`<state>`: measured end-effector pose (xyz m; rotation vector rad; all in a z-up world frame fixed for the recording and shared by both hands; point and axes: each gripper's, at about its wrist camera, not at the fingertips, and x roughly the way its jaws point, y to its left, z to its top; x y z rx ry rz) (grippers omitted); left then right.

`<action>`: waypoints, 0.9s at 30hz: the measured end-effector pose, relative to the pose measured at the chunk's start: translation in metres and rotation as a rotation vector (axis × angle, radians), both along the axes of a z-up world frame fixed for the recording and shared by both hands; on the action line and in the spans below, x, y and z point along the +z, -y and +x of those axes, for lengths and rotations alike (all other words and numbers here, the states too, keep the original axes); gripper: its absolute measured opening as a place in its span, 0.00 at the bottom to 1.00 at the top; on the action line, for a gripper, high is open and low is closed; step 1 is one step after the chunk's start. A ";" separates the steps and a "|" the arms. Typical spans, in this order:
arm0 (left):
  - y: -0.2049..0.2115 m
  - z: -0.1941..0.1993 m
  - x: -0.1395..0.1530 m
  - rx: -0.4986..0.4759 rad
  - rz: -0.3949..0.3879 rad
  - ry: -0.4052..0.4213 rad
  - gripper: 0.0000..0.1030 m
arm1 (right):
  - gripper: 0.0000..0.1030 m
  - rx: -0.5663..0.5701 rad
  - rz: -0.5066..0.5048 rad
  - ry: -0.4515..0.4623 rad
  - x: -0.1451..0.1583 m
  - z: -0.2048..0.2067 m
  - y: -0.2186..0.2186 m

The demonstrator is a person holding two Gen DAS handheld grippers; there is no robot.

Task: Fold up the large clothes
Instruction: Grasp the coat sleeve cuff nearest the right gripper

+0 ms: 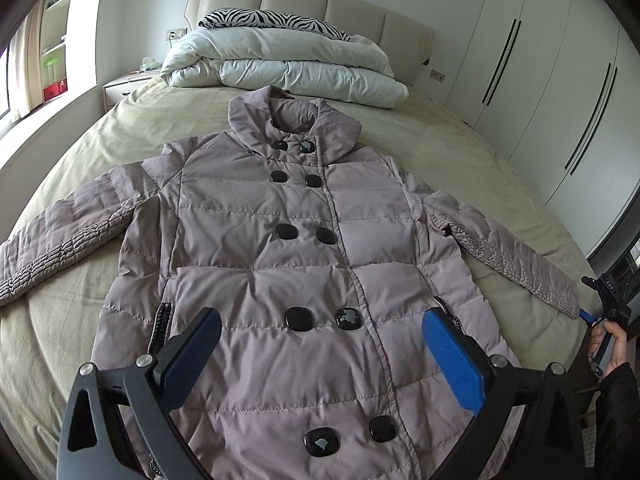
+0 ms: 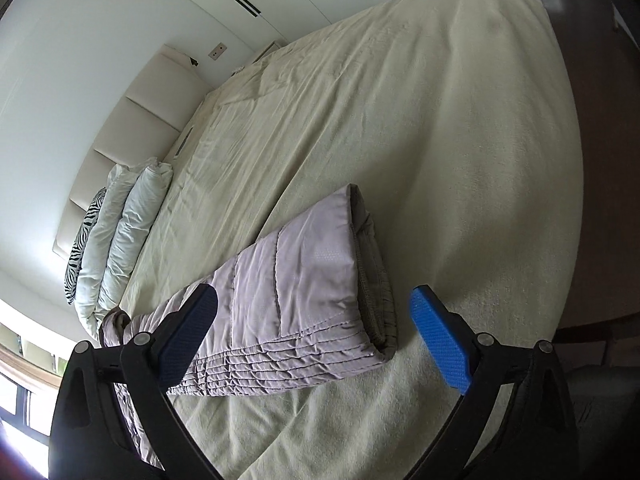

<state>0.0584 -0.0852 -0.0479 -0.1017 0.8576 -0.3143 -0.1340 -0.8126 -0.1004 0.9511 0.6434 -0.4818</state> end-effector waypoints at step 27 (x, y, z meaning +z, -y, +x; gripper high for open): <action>-0.068 -0.014 0.004 0.058 -0.115 0.018 0.90 | 0.08 0.677 -0.427 0.075 0.162 0.167 -0.348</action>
